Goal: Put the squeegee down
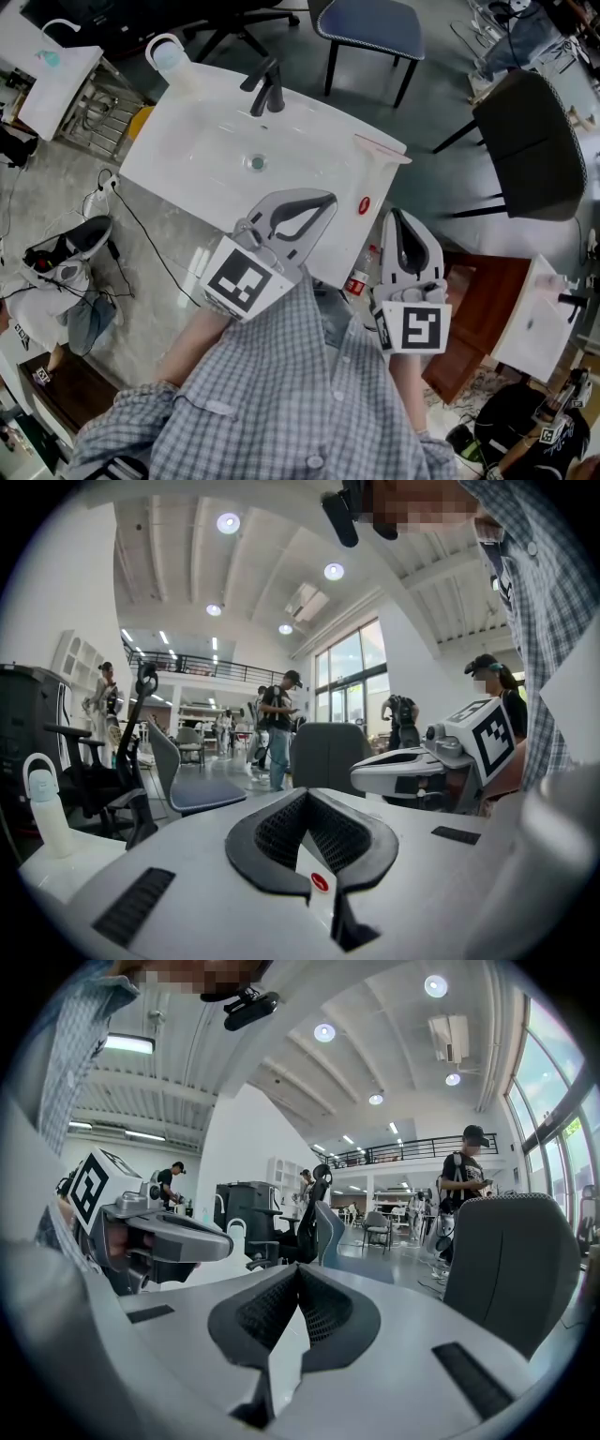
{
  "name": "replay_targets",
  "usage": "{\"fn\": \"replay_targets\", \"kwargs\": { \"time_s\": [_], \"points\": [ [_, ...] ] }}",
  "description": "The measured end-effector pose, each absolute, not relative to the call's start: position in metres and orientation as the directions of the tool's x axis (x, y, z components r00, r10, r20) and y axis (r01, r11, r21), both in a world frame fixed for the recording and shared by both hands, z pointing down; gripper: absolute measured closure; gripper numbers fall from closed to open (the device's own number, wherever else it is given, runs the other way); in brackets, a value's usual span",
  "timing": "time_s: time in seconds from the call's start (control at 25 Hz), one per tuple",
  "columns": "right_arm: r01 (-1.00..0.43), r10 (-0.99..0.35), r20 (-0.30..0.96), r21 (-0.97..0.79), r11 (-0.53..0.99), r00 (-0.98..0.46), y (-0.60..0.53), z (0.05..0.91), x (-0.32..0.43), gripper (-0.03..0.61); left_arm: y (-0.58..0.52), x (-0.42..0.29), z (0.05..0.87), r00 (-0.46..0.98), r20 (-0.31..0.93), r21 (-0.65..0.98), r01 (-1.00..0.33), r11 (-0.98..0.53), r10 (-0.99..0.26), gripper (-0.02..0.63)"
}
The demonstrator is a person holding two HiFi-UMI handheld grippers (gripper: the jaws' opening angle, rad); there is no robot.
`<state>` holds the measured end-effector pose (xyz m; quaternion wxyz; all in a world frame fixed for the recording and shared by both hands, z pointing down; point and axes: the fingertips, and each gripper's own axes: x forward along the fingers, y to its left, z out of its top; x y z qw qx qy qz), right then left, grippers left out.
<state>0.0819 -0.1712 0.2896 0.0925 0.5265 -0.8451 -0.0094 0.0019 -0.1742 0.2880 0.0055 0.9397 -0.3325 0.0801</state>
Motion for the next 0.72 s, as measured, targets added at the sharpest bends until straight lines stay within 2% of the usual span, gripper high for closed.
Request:
{"fn": "replay_targets", "kwargs": {
  "time_s": [0.72],
  "points": [
    [-0.902, -0.897, 0.186, 0.091, 0.422, -0.400, -0.171, 0.302, 0.090, 0.569, -0.177, 0.002, 0.288, 0.769, 0.136, -0.012, -0.629, -0.777, -0.625, 0.607]
  ]
}}
